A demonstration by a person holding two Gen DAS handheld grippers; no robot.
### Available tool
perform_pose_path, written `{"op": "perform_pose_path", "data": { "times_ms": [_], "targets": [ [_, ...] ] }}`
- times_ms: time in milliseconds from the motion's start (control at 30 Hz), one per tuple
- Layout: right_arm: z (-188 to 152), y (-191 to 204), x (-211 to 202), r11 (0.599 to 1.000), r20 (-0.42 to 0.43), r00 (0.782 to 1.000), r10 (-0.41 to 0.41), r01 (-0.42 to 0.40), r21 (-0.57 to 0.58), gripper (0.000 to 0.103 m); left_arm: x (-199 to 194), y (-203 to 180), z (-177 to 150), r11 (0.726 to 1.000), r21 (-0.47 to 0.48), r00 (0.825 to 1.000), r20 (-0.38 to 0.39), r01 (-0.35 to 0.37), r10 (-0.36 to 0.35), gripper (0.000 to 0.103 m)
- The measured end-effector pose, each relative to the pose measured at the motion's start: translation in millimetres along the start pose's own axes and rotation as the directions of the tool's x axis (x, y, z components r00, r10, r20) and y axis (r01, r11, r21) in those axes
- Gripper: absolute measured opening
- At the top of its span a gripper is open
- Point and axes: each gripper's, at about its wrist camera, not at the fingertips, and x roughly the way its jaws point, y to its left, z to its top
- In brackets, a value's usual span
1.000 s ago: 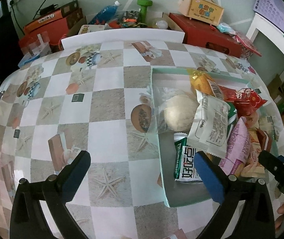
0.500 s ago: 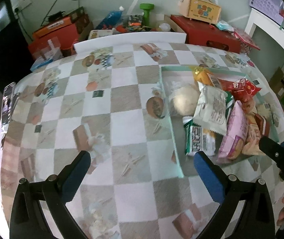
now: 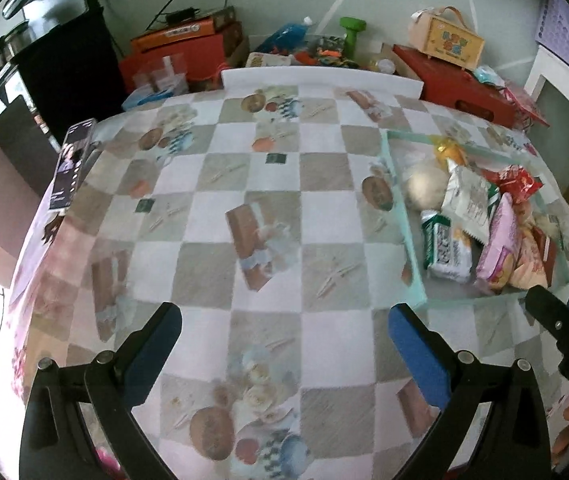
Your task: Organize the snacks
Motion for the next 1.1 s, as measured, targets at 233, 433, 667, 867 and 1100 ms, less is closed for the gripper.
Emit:
{"op": "perform_pose_path", "data": {
  "times_ms": [233, 433, 667, 867, 1100],
  "targets": [
    [-9, 14, -10, 1.0, -0.002, 1.0, 0.008, -0.008, -0.022, 0.103, -8, 16, -15, 1.0, -0.026, 1.0, -0.012, -0.017, 0.017, 0.103],
    [-13, 21, -18, 0.999, 0.002, 1.0, 0.006, -0.006, -0.039, 0.103, -18, 24, -20, 0.999, -0.044, 1.0, -0.002, -0.012, 0.012, 0.103],
    [-14, 24, -22, 0.999, 0.001, 1.0, -0.004, 0.004, -0.047, 0.103, -24, 28, -20, 0.998, -0.055, 1.0, 0.009, -0.008, 0.009, 0.103],
    [-14, 22, -24, 0.999, 0.001, 1.0, -0.009, 0.01, -0.042, 0.103, -26, 28, -21, 0.998, -0.059, 1.0, 0.009, -0.01, 0.011, 0.103],
    [-15, 22, -24, 0.999, 0.002, 1.0, -0.009, 0.009, -0.045, 0.103, -27, 28, -22, 0.998, -0.064, 1.0, 0.01, -0.006, 0.007, 0.103]
  ]
}}
